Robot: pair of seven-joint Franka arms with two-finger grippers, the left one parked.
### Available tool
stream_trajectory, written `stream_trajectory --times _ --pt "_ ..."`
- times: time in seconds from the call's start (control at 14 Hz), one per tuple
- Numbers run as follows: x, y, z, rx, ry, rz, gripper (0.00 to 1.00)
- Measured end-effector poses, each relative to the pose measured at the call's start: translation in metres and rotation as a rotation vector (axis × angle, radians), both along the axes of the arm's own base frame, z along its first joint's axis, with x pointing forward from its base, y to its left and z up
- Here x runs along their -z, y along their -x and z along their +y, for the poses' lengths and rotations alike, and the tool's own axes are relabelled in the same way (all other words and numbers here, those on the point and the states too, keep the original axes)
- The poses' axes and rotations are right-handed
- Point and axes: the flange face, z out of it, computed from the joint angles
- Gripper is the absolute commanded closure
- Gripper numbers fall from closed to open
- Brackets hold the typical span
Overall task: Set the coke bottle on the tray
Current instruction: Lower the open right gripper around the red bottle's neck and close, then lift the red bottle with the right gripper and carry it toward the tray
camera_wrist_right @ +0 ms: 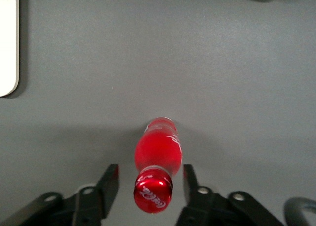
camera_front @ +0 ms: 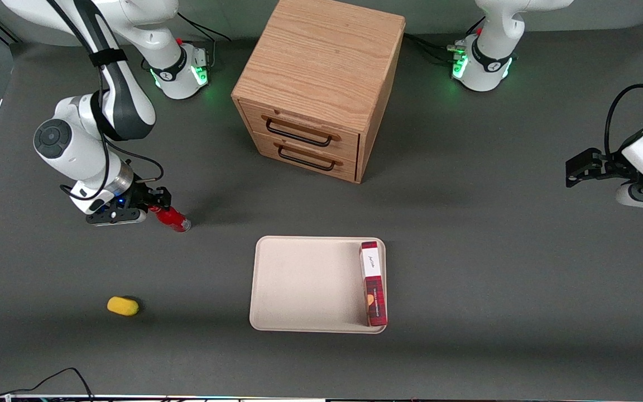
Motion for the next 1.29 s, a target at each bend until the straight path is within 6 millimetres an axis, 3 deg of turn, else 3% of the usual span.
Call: stream_trajectory --times 0.14,0.57,0.79,1.0,1.14,1.29 --pt "0.0 0.0 0.0 0.0 0.0 0.0 1.0" --pt "-0.001 0.0 0.0 0.001 0.0 -0.002 1.0" --pt "-0.014 0.002 -0.001 0.0 0.001 0.0 1.0" --pt "-0.057 0.0 0.0 -0.003 0.006 0.039 1.0" --pt "-0.107 -0.005 0.0 -0.004 0.009 0.064 1.0" --pt "-0.169 -0.011 -0.003 0.001 0.009 0.075 1.0"
